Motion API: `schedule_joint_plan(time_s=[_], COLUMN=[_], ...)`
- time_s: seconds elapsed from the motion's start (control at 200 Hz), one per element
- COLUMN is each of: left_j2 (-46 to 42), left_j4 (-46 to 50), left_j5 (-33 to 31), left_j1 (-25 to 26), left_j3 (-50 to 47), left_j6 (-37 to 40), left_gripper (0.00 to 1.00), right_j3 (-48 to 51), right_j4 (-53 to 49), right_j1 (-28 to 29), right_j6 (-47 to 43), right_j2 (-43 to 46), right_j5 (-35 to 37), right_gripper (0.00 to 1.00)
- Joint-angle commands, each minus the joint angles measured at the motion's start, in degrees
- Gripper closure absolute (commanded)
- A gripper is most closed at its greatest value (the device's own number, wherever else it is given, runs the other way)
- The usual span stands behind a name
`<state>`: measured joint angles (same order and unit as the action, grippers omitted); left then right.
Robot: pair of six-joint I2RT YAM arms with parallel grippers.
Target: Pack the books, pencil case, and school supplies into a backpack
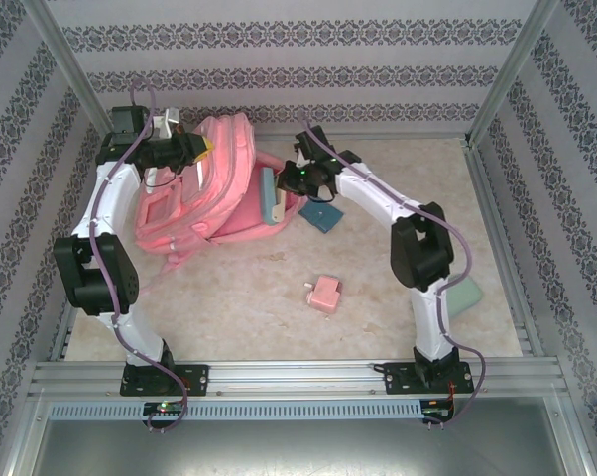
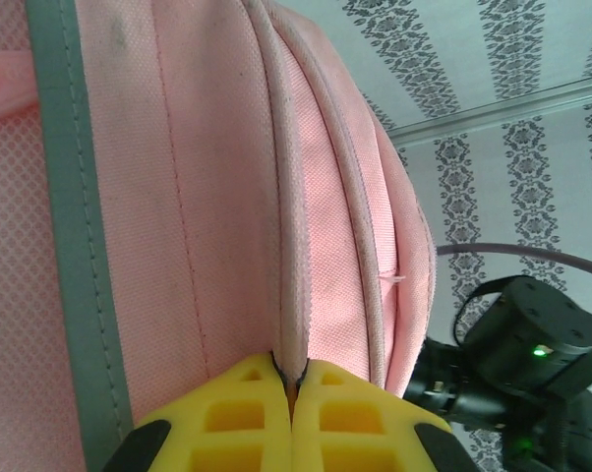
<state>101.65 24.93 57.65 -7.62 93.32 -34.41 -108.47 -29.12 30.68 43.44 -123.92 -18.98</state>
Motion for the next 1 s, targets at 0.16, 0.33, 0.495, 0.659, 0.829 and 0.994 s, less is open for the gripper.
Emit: schedule_joint_plan(time_s=[0.16,0.33,0.495,0.659,0.829,0.994], left_j2=[-5.4,-6.5,-7.3,-7.4,-7.3,-6.7], left_j4=[-8.5,-8.0,-7.7,-6.7,-5.7,-5.4], left_j5=[4.7,3.9,3.4,3.3,3.1,3.1], left_j1=[0.1,0.2,0.4,0.4,0.4,0.4], left_j3=[-2.2,-4.4,-5.7,-5.6,-5.7,-5.7], left_j6=[-1.8,-1.2,-0.8,-0.1,0.8,1.2], left_gripper=[1.0,1.0,1.0,1.0,1.0,1.0], right_j3=[-15.4,-23.1,-29.3,-30.8,-28.3,-23.7], right_j4=[1.8,0.5,-1.3,-2.5,-2.6,-0.9], right_j1=[4.6,6.9,8.9,9.8,9.1,8.1], right_j6=[10.1,12.5,14.2,13.8,12.0,10.8], right_j2=[-12.4,-19.5,-24.6,-26.1,-23.4,-19.2], right_j5=[-0.8,-0.2,1.5,2.6,3.5,5.5], right_gripper=[0.99,0.99,0.97,0.75,0.47,0.47])
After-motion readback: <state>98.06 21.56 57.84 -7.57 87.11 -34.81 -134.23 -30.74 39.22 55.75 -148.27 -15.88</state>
